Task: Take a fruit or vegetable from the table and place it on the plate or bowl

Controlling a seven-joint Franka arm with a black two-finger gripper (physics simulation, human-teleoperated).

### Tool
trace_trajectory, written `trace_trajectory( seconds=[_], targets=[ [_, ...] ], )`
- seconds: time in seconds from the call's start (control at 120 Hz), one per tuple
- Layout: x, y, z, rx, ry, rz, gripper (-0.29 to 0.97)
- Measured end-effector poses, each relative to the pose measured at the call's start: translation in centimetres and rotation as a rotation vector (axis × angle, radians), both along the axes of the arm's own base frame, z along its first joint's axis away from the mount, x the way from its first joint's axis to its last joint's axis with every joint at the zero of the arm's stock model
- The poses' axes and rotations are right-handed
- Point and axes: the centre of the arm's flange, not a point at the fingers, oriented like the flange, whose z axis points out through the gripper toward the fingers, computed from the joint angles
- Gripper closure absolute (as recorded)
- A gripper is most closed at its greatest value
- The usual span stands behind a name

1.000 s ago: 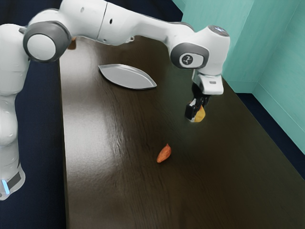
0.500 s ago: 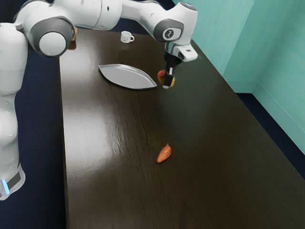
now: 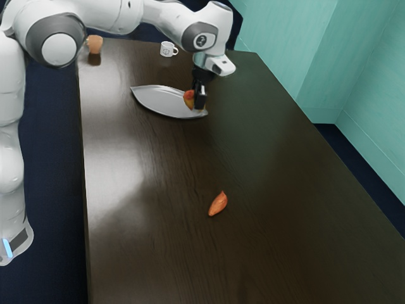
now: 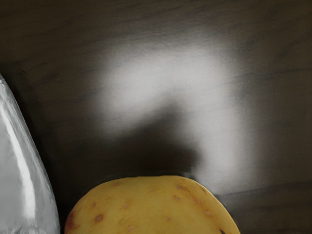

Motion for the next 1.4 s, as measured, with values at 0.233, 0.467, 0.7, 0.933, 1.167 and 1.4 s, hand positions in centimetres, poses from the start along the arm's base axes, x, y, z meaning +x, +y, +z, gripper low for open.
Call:
trace_trajectory(
  seconds=[0.233, 0.467, 0.7, 0.933, 1.167, 1.4],
  targets=[
    [-3.1, 3.0, 0.0, -0.006, 0.014, 0.072, 0.48],
    [-5.1, 7.4, -0.4, 0.008, 0.02, 0.157, 0.48],
    [-6.9, 11.3, -0.9, 0.03, 0.022, 0.227, 0.47],
    [-6.5, 13.1, -2.7, 0.049, 0.026, 0.244, 0.47],
    [-5.0, 15.3, -4.4, 0.057, 0.019, 0.256, 0.47],
    [-4.1, 15.7, -4.7, 0.065, -0.006, 0.241, 0.47]
  ],
)
